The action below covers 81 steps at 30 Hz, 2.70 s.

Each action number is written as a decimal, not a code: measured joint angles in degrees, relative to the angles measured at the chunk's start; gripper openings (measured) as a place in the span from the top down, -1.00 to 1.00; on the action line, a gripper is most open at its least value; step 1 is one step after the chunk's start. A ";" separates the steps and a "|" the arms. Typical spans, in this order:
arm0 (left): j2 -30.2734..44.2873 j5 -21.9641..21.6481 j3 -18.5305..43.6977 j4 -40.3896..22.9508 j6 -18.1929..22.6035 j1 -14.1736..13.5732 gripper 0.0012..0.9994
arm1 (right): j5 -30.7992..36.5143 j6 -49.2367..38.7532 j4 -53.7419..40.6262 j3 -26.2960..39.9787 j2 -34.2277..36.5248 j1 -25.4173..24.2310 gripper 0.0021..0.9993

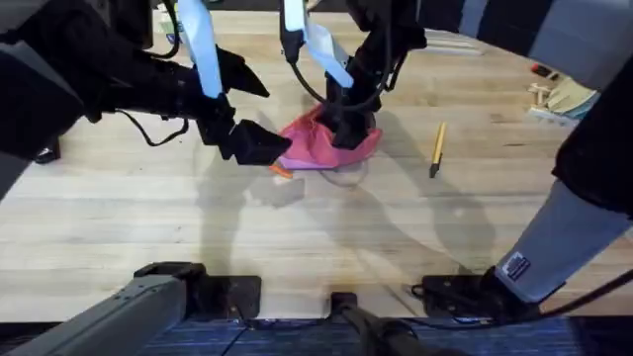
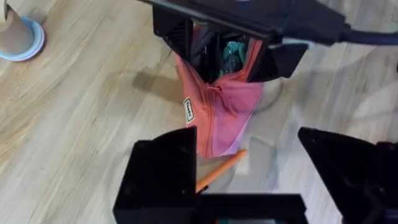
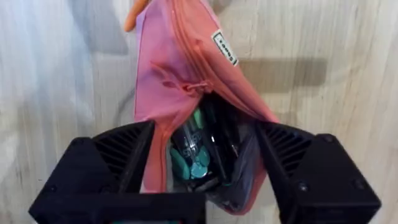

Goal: Unzip the bag, pick up the pens from the table one at a time and place them inside, then zip the bag closed.

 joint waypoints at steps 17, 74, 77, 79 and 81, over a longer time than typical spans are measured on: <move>0.00 0.00 0.00 0.00 0.00 0.00 -0.99 | 0.02 0.66 -2.63 0.00 -3.74 -0.90 -1.00; 0.00 0.00 0.00 1.82 0.00 0.00 -0.99 | 4.92 33.70 2.16 -11.93 -33.10 -29.38 -1.00; -0.11 -0.01 0.00 1.96 0.00 0.00 -0.99 | 5.60 34.29 1.28 -21.72 -40.00 -29.40 -1.00; -0.11 -0.02 0.00 2.13 0.00 0.00 -0.99 | 5.78 34.84 3.06 -24.37 -42.66 -29.38 -1.00; -0.11 -0.02 0.00 2.45 0.00 0.00 -0.99 | 5.81 35.25 4.16 -25.74 -44.47 -29.38 -1.00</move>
